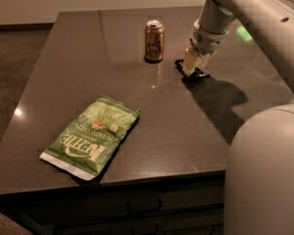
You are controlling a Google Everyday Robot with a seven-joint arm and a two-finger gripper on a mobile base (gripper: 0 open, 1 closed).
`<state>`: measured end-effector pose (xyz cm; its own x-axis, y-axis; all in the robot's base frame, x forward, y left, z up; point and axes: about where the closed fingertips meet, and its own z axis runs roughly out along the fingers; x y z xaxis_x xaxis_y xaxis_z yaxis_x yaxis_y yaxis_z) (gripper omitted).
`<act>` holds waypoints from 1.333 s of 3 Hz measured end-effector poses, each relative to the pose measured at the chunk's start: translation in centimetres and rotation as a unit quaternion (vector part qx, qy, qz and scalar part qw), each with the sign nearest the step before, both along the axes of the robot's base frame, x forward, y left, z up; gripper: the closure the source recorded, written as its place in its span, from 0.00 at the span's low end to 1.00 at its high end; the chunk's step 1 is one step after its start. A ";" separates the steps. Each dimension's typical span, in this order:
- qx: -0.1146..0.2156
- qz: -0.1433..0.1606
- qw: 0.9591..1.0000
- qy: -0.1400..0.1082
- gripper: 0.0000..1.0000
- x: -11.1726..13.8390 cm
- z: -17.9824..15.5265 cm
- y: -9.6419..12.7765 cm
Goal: Pick rxbar chocolate
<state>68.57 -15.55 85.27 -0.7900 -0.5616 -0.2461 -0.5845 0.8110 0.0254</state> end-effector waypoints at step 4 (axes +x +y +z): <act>0.010 0.060 0.997 -0.057 1.00 -1.5 7.9 2.5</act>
Offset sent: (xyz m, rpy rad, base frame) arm -0.0156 0.0188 0.0755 0.0230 -0.0980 0.1023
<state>67.04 -13.04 93.14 -0.6841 -0.6442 -0.3421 -0.6767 0.7356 -0.0318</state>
